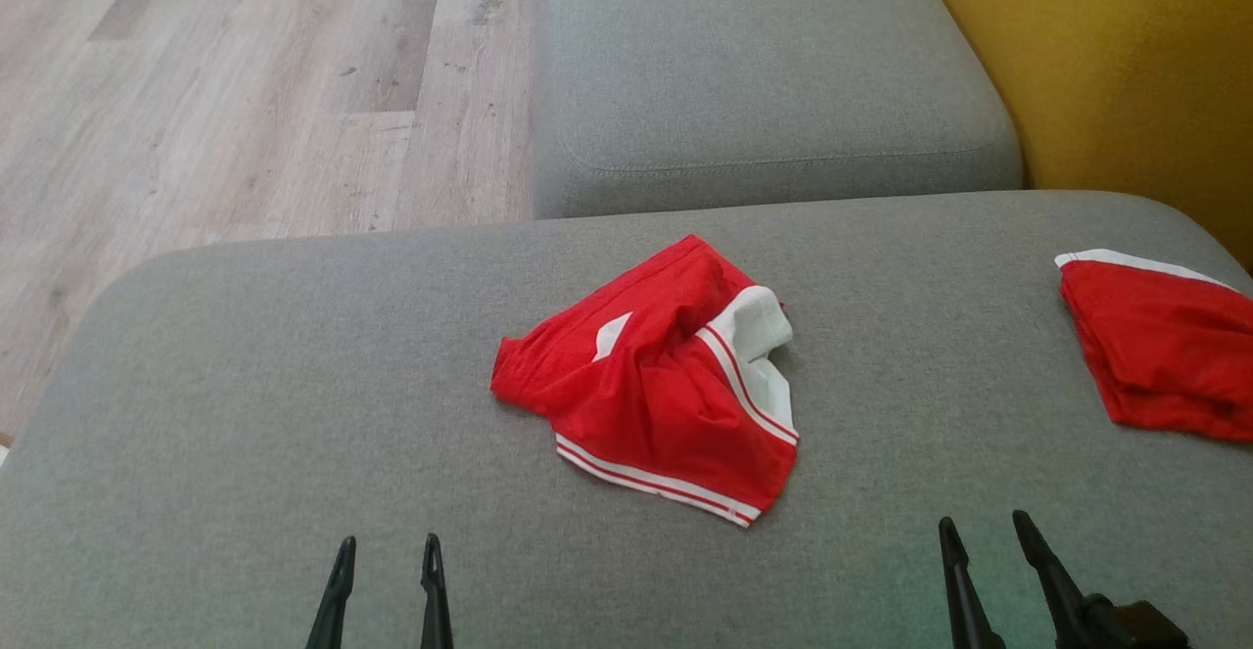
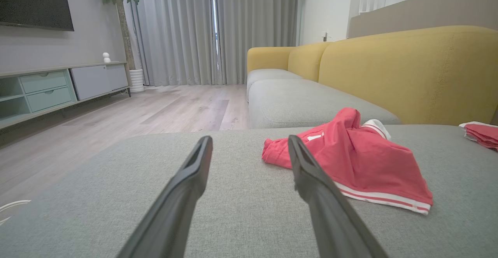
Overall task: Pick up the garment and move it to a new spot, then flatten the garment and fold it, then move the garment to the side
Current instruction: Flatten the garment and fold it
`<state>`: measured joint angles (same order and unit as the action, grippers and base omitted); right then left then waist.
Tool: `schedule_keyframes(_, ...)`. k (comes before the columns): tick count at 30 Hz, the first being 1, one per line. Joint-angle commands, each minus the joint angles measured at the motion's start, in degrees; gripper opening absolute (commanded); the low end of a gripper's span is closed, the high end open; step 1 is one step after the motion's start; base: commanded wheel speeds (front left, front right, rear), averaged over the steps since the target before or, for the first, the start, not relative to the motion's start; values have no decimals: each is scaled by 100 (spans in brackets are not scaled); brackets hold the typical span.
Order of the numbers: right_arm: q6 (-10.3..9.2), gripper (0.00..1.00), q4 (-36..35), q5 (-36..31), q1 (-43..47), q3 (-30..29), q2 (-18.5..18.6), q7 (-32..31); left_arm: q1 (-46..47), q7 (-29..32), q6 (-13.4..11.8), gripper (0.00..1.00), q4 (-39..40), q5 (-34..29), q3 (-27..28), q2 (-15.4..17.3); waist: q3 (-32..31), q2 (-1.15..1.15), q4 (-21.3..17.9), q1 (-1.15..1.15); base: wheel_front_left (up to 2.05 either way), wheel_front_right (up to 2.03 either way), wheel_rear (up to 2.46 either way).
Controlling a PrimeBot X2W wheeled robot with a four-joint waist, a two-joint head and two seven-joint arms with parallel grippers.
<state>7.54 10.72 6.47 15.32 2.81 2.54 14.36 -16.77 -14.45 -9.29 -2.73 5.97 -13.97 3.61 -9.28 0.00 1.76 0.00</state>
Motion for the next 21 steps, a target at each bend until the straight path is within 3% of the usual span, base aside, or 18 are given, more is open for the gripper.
schedule_keyframes(1,-5,100,-153,-43,-271,131,35,63,325,-54,10,100,163,-49,194,-68,1,0,0,0,0,0,0)
schedule_keyframes(21,-5,100,-165,-73,-326,186,34,63,332,-54,-2,100,105,-137,104,-72,32,0,-81,0,0,0,0)
